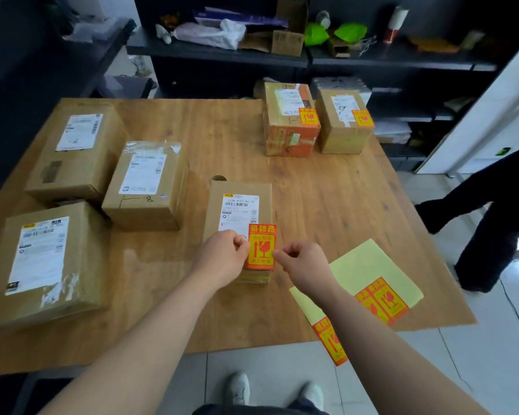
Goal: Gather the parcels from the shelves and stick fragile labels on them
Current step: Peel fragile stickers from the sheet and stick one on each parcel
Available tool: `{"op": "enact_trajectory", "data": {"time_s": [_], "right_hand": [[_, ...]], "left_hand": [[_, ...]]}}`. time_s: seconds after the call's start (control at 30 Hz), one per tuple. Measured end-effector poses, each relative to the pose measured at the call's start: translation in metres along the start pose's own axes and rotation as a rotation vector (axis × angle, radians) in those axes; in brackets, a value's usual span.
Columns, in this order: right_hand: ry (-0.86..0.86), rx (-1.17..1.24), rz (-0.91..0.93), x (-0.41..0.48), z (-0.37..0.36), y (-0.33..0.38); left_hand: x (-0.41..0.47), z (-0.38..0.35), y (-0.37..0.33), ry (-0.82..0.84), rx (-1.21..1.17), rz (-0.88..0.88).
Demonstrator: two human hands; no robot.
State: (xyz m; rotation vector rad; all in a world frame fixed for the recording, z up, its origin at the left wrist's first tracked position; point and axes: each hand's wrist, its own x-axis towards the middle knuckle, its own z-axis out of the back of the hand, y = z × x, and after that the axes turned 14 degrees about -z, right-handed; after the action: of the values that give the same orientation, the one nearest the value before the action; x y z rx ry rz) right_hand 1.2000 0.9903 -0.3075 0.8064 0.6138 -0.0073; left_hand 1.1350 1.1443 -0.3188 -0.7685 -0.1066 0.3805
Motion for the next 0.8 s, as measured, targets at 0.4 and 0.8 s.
{"op": "enact_trajectory", "data": {"time_s": [0.4,0.8], "right_hand": [[-0.079,-0.097,0.015,0.010,-0.013,-0.001],[-0.086,-0.126,0.001,0.011,-0.012,0.000]], "left_hand": [[0.003,0.001,0.000,-0.024,0.190,-0.050],[0.003,0.001,-0.002,0.001,0.245,-0.058]]}}
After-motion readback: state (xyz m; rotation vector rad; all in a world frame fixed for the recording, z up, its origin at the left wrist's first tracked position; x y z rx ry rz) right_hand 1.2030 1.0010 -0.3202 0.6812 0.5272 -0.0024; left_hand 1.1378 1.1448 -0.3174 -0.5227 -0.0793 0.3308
